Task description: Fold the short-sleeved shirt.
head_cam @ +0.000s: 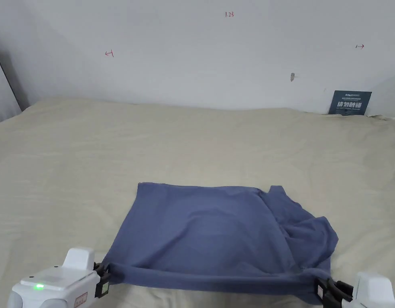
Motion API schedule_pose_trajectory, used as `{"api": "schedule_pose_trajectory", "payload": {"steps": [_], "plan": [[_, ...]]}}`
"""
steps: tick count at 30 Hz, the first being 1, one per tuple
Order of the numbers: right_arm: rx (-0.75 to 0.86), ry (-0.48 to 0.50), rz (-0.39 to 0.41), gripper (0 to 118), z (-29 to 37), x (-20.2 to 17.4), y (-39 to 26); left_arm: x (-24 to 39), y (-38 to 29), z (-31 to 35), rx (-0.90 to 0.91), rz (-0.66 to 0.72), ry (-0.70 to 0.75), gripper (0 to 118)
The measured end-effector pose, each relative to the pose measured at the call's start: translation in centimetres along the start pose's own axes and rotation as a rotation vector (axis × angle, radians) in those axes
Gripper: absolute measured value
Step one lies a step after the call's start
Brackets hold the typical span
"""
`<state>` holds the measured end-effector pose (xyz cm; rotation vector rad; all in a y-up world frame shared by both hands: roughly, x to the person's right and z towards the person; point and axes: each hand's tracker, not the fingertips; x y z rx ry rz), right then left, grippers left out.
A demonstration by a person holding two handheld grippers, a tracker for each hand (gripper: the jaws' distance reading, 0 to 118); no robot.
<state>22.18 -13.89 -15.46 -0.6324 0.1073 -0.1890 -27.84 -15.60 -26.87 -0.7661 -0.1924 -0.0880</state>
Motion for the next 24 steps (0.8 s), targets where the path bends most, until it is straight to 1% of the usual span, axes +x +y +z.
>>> {"api": "schedule_pose_trajectory", "payload": {"steps": [8, 12, 14, 18, 24], "plan": [[-0.046, 0.01, -0.037, 6, 3.8, -1.4, -5.5, -0.3, -5.4, 2.7, -0.049, 0.004, 0.016, 5], [-0.075, 0.007, -0.043, 6, 4.2, -2.0, -7.5, -0.3, -7.0, 2.9, -0.067, 0.001, 0.031, 5], [-0.094, 0.0, -0.063, 6, 4.0, -2.1, -8.3, -0.2, -7.5, 2.8, -0.077, -0.006, 0.035, 5], [-0.149, -0.033, -0.107, 6, 3.0, -1.9, -9.7, 0.1, -8.6, 1.9, -0.106, -0.029, 0.044, 5], [-0.284, -0.111, -0.155, 6, 0.0, -1.6, -11.4, 1.0, -10.2, -0.1, -0.171, -0.063, 0.059, 5]]}}
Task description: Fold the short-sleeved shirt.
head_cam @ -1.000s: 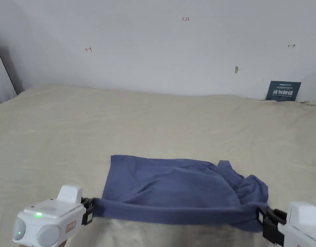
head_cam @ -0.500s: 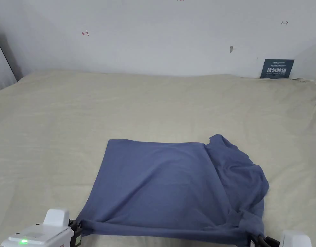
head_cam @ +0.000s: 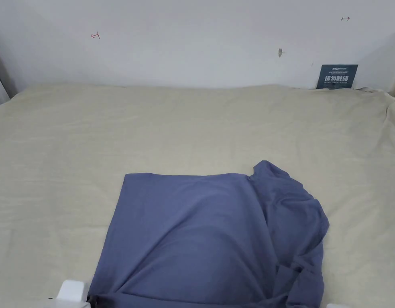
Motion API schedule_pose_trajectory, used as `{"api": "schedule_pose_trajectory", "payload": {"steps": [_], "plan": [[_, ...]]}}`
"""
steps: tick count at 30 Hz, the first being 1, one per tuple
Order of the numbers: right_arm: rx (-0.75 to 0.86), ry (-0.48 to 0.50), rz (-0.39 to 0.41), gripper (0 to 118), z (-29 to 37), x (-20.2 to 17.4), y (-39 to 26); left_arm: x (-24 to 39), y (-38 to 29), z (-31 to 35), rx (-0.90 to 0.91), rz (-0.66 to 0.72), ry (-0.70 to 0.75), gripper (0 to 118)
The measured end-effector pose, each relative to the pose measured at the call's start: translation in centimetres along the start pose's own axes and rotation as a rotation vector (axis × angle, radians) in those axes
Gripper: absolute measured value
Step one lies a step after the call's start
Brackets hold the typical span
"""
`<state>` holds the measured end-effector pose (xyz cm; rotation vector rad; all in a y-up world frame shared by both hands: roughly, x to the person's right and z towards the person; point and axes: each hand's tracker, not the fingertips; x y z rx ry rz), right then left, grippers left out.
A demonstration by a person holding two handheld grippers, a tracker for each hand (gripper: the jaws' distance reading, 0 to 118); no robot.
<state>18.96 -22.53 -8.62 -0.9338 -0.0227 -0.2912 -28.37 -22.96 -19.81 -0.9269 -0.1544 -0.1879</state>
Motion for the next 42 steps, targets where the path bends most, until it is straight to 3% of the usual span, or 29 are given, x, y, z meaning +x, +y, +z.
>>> {"api": "schedule_pose_trajectory", "payload": {"steps": [5, 8, 9, 11, 13, 17, 26, 31, 33, 36, 39, 40, 42], "plan": [[-0.035, -0.033, -0.013, 6, -1.0, -0.5, 0.6, 0.4, 0.4, -0.3, -0.019, 0.004, 0.019, 8], [-0.05, -0.044, 0.013, 10, -0.7, -0.8, 1.1, 0.2, 1.1, 0.1, -0.049, 0.079, 0.015, 25], [-0.051, -0.043, 0.015, 18, -0.5, -0.8, 1.2, 0.1, 1.4, 0.2, -0.07, 0.112, 0.021, 36], [-0.06, -0.062, 0.025, 60, 0.3, -1.3, 2.0, 0.0, 2.2, 0.6, -0.09, 0.169, 0.023, 80], [-0.016, -0.07, 0.04, 92, 1.6, -1.5, 3.2, -0.1, 3.3, 1.4, -0.091, 0.216, 0.032, 108], [0.169, -0.055, 0.082, 93, 6.1, -2.0, 7.3, -0.1, 6.3, 5.7, 0.083, 0.238, -0.083, 108], [0.508, -0.057, 0.117, 93, 14.9, -3.1, 14.7, 2.5, 14.1, 14.1, 0.452, 0.193, -0.013, 108], [0.6, -0.102, 0.129, 89, 16.5, -3.4, 15.8, 4.1, 16.3, 15.4, 0.555, 0.238, 0.05, 104], [0.629, -0.109, 0.13, 85, 16.7, -3.3, 15.7, 4.3, 16.7, 15.2, 0.583, 0.258, 0.039, 89], [0.655, -0.119, 0.13, 56, 17.1, -3.9, 15.4, 4.7, 16.6, 14.9, 0.642, 0.248, 0.007, 49], [0.679, -0.135, 0.129, 2, 17.0, -4.1, 15.3, 4.9, 16.5, 14.3, 0.644, 0.224, -0.022, 6], [0.693, -0.145, 0.131, 1, 17.0, -4.2, 15.2, 5.0, 16.3, 14.0, 0.648, 0.218, -0.034, 0], [0.716, -0.151, 0.144, 0, 16.6, -3.9, 15.3, 5.2, 15.8, 13.6, 0.662, 0.217, -0.047, 0]]}}
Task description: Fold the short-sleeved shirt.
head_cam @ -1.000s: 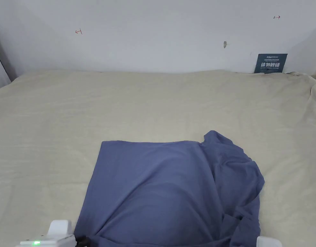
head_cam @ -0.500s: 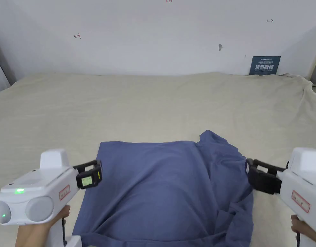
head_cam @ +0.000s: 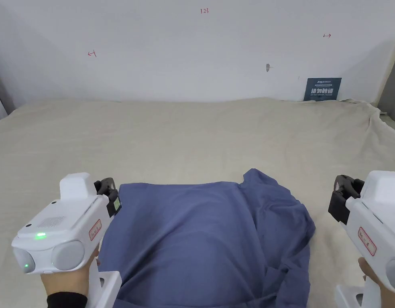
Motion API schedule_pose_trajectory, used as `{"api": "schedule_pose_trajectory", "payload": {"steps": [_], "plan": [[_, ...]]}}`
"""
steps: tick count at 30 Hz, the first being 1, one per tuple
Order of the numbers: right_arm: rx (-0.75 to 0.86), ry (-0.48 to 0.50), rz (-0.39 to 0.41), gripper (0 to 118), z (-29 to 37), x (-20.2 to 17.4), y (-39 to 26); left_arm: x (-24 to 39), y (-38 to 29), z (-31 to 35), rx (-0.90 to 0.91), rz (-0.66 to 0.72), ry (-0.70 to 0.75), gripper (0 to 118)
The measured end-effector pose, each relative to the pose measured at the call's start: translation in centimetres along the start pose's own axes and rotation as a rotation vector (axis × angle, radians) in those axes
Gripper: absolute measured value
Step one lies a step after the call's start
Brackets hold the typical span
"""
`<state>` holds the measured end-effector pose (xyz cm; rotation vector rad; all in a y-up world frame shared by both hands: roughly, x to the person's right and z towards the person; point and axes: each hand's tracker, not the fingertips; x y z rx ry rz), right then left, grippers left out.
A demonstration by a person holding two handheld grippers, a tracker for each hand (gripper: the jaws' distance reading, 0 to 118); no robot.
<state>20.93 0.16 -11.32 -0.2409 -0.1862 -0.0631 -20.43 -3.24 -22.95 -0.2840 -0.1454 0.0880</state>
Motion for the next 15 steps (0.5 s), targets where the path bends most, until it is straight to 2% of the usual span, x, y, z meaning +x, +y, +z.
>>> {"api": "schedule_pose_trajectory", "payload": {"steps": [7, 15], "plan": [[0.011, 0.011, 0.02, 0, -1.4, 0.6, 0.8, -0.8, 0.5, -1.9, -0.065, -0.007, -0.018, 0], [0.002, 0.01, 0.027, 0, -5.3, 0.6, 1.8, -3.4, 2.7, -10.2, -0.221, 0.051, -0.075, 0]]}}
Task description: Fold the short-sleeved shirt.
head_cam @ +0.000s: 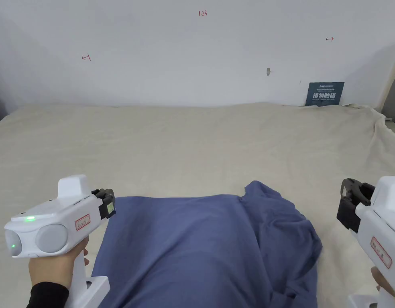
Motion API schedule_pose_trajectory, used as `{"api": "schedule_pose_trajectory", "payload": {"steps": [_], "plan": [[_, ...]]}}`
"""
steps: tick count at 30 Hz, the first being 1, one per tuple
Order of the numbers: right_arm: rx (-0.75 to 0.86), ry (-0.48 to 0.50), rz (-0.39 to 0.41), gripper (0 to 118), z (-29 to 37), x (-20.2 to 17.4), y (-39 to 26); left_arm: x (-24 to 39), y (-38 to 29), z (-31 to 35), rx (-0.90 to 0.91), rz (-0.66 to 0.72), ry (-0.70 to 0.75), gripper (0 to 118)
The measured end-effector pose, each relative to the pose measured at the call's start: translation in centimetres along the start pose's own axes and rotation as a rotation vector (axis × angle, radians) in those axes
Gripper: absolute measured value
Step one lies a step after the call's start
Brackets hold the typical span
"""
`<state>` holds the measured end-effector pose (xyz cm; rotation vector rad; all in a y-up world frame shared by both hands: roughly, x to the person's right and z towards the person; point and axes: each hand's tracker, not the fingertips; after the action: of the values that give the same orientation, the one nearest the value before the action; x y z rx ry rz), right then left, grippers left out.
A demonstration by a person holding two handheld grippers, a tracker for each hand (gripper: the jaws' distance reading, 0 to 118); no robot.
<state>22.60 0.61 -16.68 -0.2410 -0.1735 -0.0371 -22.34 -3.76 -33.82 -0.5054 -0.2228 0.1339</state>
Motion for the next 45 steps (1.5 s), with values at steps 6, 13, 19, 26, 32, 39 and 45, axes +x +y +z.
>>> {"api": "schedule_pose_trajectory", "payload": {"steps": [6, 13, 19, 26, 32, 39, 45], "plan": [[-0.041, -0.004, 0.01, 0, -4.9, -0.2, -0.2, -2.5, 3.1, -9.4, -0.123, 0.025, 0.036, 1], [-0.104, -0.017, 0.018, 0, -10.7, 0.0, -1.5, -5.3, 4.4, -21.5, -0.378, 0.125, 0.143, 91], [-0.162, -0.046, 0.019, 0, -14.3, 0.7, -3.6, -7.4, 2.4, -29.1, -0.455, 0.053, 0.215, 95], [-0.241, -0.072, 0.011, 0, -16.7, 2.6, -6.6, -7.9, -0.9, -32.2, -0.568, -0.067, 0.228, 72], [-0.311, -0.061, -0.022, 0, -18.2, 3.2, -7.9, -7.0, -1.5, -31.6, -0.52, -0.04, 0.148, 8], [-0.422, -0.016, -0.046, 9, -24.1, 4.2, -6.6, -3.9, 0.3, -26.2, -0.378, -0.086, 0.062, 1], [-0.582, 0.043, 0.007, 95, -32.0, 3.8, -6.3, -3.1, 2.9, -20.8, -0.302, -0.107, 0.001, 1]]}}
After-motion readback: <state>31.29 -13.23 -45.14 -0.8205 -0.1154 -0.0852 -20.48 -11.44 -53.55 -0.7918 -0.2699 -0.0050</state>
